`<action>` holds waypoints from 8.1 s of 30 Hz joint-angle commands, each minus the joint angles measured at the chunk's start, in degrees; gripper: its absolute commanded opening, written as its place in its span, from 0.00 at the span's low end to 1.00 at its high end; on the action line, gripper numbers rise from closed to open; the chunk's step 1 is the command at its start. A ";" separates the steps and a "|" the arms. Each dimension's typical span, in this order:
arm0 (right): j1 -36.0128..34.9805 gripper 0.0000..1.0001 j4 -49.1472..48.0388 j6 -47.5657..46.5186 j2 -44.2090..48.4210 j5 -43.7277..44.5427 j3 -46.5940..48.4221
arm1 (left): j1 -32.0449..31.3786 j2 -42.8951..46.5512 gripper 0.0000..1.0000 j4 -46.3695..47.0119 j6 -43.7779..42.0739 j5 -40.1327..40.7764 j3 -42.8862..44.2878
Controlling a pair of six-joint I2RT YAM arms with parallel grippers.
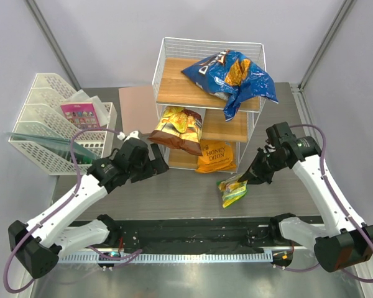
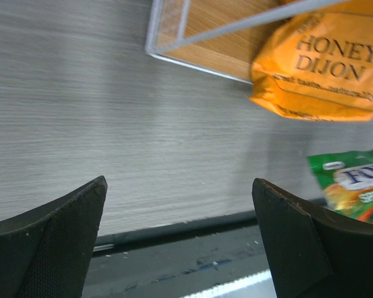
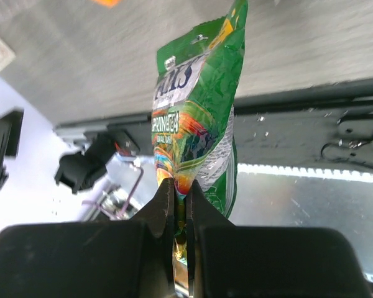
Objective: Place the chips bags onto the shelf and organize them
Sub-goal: Pick up the potato chip from the center of the board, then place the potato chip on the shelf.
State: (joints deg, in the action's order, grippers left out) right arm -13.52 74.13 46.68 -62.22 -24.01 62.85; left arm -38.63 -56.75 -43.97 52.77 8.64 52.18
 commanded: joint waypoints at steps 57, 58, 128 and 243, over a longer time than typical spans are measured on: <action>-29.63 0.01 -70.09 57.01 14.38 20.28 -51.33 | -5.31 -4.77 0.98 21.82 17.01 -36.16 -20.90; -30.94 0.01 -68.95 59.04 15.27 22.75 -51.42 | -5.31 -4.60 0.99 21.73 17.10 -36.15 -20.89; -63.39 0.01 -102.77 102.83 -15.56 61.71 -44.65 | -8.65 -17.69 0.55 41.67 35.99 -15.94 -24.23; 23.10 0.40 -23.59 2.81 -19.86 39.66 23.19 | 0.58 -19.09 0.00 39.92 29.74 -1.37 -7.97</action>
State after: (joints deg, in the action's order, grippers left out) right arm 9.13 55.02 51.20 -80.68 19.20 85.30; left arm -37.19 -74.15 -12.19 74.98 1.04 44.95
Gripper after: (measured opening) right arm 0.400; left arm 0.036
